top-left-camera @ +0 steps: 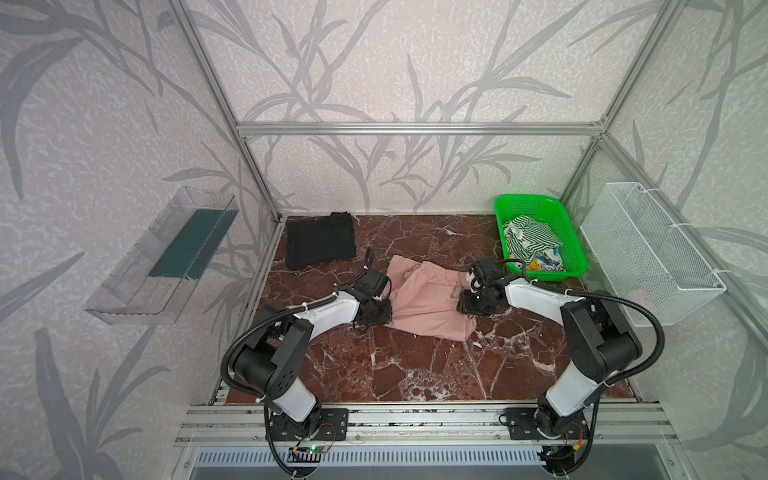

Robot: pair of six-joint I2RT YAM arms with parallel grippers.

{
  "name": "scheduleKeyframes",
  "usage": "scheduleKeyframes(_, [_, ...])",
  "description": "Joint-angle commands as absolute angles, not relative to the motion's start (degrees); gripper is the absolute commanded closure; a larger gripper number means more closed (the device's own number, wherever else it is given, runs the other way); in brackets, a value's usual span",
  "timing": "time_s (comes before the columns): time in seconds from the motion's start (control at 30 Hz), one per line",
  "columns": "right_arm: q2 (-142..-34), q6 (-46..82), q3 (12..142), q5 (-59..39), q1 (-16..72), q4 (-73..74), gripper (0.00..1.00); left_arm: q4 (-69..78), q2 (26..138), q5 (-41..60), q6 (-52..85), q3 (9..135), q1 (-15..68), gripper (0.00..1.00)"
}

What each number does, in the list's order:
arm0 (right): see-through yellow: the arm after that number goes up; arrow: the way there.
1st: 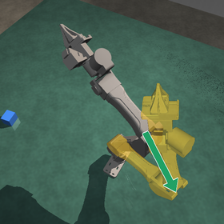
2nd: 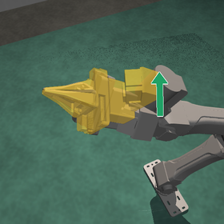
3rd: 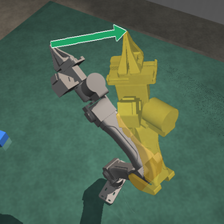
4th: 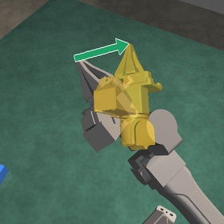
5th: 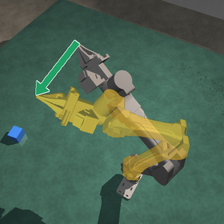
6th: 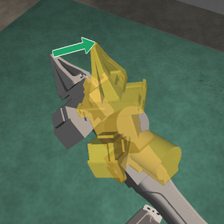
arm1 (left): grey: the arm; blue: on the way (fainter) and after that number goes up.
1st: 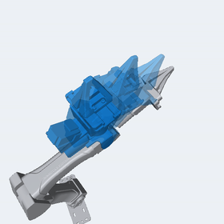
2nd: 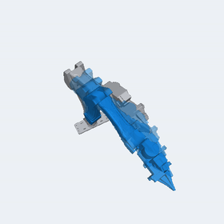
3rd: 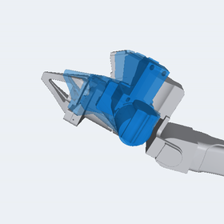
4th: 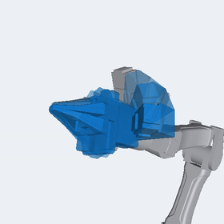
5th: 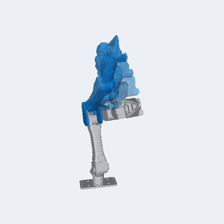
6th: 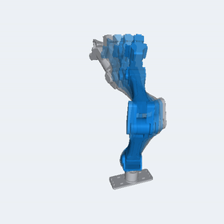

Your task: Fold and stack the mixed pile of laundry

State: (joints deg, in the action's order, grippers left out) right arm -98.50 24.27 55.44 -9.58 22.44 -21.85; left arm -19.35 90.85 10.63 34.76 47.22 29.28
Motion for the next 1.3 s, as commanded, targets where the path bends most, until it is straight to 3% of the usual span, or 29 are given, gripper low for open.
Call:
scheduleKeyframes(0.0, [-101.4, 20.4, 56.8, -5.1, 21.7, -27.6, 0.49, -22.4, 86.4, 14.5, 37.2, 45.4, 29.8, 0.50])
scheduleKeyframes(0.2, [-102.4, 16.4, 60.6, -4.7, 21.7, -29.8, 0.48, -28.5, 80.4, 5.5, 33.1, 49.5, 29.2, 0.26])
scheduleKeyframes(0.4, [-101.3, 16.0, 61.1, -6.4, 21.7, -30.1, 0.48, -24.7, 84.4, 2.5, 23.6, 57.0, 27.6, 0.02])
scheduleKeyframes(0.63, [-100.8, 16.7, 59.7, -8.9, 21.8, -28.9, 0.48, -21.8, 96.2, 7.1, 16.8, 63.7, 25.7, 0.02])
scheduleKeyframes(1.0, [-100.3, 17.2, 57.6, -10.1, 21.8, -27.7, 0.48, -14.1, 104.0, 16.6, 14.5, 61.4, 23.9, 0.05])
scheduleKeyframes(1.1, [-100.6, 17.3, 57.8, -10.3, 21.8, -27.6, 0.48, -14.4, 105.8, 19.1, 15.4, 62.0, 23.5, 0.12])
scheduleKeyframes(1.27, [-101.1, 17.3, 58.0, -10.1, 21.8, -27.6, 0.48, -14.7, 108.5, 22.2, 17.8, 62.6, 23.1, 0.33])
